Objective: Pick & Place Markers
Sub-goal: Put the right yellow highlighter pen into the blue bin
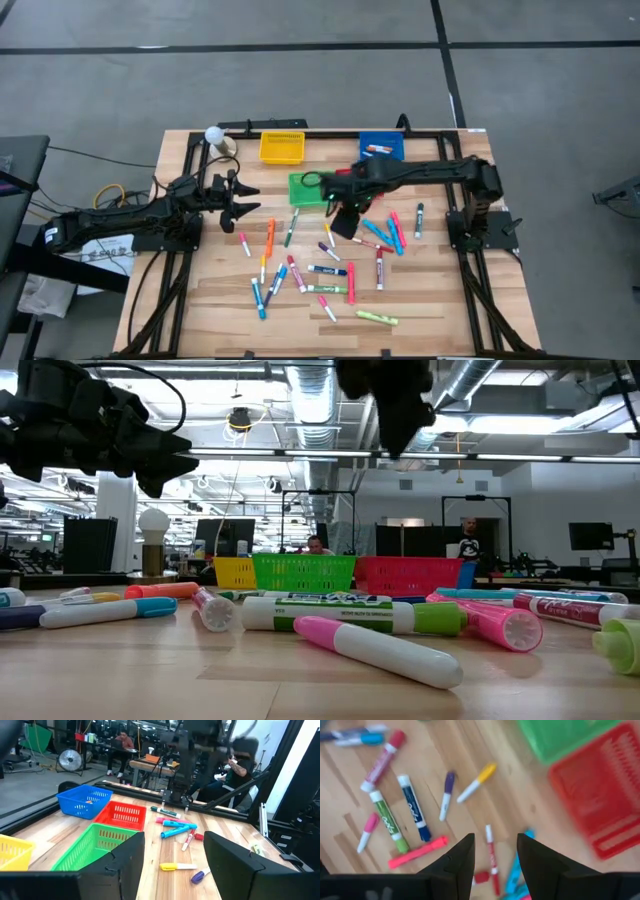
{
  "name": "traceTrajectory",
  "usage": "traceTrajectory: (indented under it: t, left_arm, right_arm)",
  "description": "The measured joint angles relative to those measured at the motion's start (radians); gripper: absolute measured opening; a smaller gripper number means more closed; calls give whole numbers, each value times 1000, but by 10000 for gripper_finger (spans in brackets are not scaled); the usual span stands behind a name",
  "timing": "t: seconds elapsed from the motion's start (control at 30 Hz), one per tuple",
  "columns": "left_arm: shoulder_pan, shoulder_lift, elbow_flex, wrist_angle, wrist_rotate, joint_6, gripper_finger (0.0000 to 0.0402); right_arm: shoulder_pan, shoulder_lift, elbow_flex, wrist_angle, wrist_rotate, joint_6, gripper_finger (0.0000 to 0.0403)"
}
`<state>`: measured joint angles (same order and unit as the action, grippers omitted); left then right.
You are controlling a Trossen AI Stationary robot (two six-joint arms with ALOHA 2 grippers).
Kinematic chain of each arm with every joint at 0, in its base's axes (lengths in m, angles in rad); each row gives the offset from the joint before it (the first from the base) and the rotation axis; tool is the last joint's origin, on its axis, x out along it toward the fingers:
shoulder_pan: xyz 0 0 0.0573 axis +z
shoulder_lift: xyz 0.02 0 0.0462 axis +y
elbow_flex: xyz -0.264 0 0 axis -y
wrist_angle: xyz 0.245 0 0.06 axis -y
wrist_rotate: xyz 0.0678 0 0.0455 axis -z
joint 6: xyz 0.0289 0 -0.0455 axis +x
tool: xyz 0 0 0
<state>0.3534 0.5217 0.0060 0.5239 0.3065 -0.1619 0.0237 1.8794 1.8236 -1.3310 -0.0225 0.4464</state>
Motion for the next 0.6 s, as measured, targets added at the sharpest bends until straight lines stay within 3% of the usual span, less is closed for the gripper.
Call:
traceTrajectory:
  t: [0.3, 0.6]
  left_arm:
    - [0, 4, 0, 1, 0, 0, 204]
    - [0, 4, 0, 1, 0, 0, 204]
  right_arm:
    - [6, 148, 0, 54, -42, 198, 138]
    - [-1, 280, 0, 109, -42, 234, 150]
